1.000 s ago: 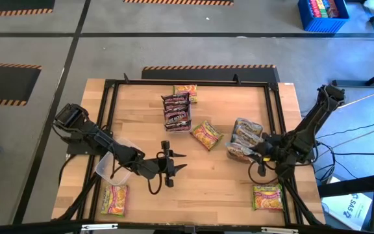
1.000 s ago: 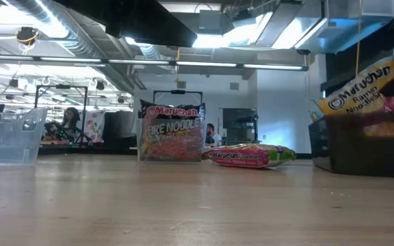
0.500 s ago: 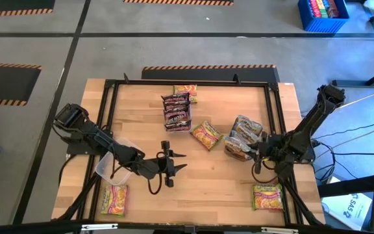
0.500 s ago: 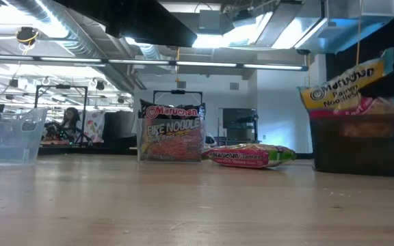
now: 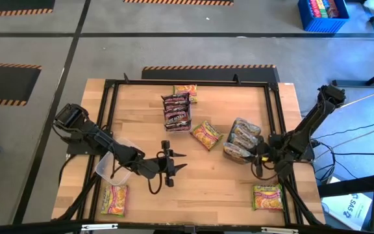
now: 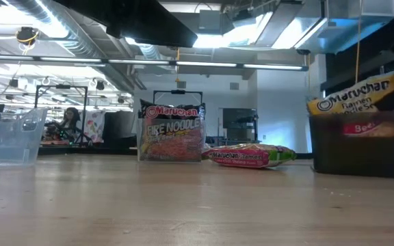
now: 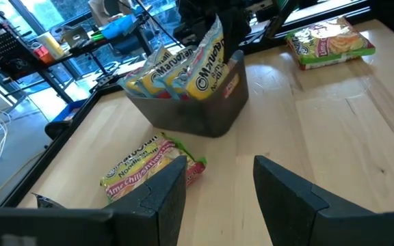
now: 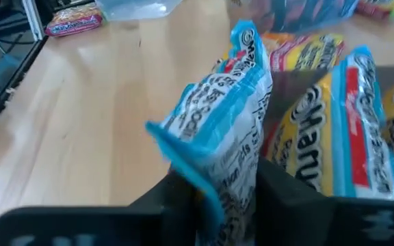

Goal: Sort Maruchan noodles
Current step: Put the blue noodle pack into the black bin, then put the green noodle pack into the left transparent bin

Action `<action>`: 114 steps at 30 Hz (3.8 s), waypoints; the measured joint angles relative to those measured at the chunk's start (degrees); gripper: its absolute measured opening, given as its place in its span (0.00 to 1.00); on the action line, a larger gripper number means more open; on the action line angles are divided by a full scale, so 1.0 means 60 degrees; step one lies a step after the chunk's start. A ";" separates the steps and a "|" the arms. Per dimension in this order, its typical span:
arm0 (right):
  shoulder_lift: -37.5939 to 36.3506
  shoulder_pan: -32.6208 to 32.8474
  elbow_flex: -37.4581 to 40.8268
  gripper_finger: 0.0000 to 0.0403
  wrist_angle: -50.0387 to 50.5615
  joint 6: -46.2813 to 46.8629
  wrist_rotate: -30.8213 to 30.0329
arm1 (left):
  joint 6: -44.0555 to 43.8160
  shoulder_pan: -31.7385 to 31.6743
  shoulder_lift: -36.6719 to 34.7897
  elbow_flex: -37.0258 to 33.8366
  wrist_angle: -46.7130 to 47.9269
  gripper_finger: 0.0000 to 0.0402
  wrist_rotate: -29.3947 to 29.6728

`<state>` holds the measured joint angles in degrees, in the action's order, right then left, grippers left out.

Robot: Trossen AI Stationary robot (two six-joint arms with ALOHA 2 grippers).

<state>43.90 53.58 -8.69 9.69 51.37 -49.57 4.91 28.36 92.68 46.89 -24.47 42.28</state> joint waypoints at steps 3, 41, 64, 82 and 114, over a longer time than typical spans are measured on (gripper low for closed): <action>0.0004 0.0000 0.0000 0.25 0.0051 0.0153 0.0271 | 0.0000 0.0000 0.0000 0.0000 -0.0002 0.41 0.0000; 0.1158 -0.1377 -0.3018 0.04 0.3222 -0.0926 0.1522 | -0.0059 -0.0015 0.0000 0.0003 -0.0004 0.41 0.0000; 0.2700 -0.4384 -0.4819 0.05 0.0469 -0.5176 0.2606 | -0.1064 -0.0016 0.1144 0.0015 0.0557 0.41 -0.0486; 0.6040 -0.8978 -0.6467 0.05 0.0298 -0.5509 0.5904 | -0.1050 0.0071 0.2055 0.0004 -0.0012 0.41 -0.0700; 0.8918 -0.8951 -0.7096 0.05 0.0288 -0.5629 0.6843 | -0.2011 0.0142 0.2055 0.0000 0.0237 0.41 -0.0747</action>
<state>97.41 -0.13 -51.26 11.42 17.60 -8.51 -7.16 29.21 105.01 46.89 -23.04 37.80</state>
